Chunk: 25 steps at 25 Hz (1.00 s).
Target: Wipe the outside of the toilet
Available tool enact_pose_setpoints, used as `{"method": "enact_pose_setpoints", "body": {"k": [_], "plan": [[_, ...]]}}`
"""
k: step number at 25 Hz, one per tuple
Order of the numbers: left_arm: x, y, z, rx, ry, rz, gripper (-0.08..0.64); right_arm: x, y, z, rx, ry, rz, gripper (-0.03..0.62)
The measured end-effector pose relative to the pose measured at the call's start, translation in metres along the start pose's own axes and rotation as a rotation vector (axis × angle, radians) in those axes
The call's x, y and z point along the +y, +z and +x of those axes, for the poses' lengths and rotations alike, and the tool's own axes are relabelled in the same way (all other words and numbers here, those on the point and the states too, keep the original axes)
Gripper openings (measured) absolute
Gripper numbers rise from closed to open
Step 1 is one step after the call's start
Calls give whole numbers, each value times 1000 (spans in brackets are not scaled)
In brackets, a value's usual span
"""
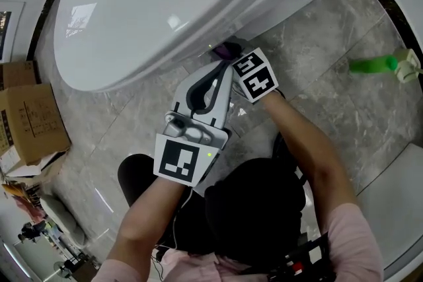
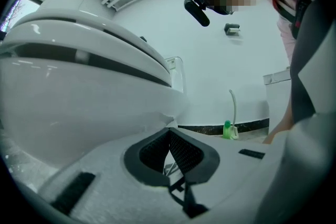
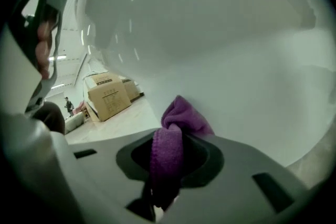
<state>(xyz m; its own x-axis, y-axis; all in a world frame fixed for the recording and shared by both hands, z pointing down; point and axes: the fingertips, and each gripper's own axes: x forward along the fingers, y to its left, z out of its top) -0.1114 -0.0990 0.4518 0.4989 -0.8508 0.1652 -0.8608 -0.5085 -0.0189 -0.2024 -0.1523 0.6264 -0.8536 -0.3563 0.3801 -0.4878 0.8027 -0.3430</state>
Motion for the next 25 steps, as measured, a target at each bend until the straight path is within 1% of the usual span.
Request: {"method": "enact_pose_setpoints", "body": {"k": [3,4,6,9,12,14,17,21,23,25], "plan": [[0,2,-4,-1,-8,18,8,32,-19,14,43,81,-30,79],[-2,2,-3,0,-20,26,8,37,-25,12,48,94,-34,80],[-9,5,3,1,-56,44,8,39,-32,-2,39,90,-33,80],[-26,13,23,3,-118,58,7,23,-34,-39,9,35,-7,80],[-44,23,57,4,-162,12,6,-6,-38,-82,-6,-59,34,80],[-55,39,84,-21,-190,-1,6,-25,-42,-111,-13,-124,52,80],[-64,74,130,-116,-222,20,6,-48,-41,-150,-25,-202,66,80],[-101,113,177,-191,-309,94,6,-72,-36,-187,-48,-286,86,80],[-127,121,191,-215,-362,115,6,-84,-36,-197,-61,-314,103,80],[-151,114,203,-224,-413,137,6,-96,-40,-204,-69,-341,123,80]]}}
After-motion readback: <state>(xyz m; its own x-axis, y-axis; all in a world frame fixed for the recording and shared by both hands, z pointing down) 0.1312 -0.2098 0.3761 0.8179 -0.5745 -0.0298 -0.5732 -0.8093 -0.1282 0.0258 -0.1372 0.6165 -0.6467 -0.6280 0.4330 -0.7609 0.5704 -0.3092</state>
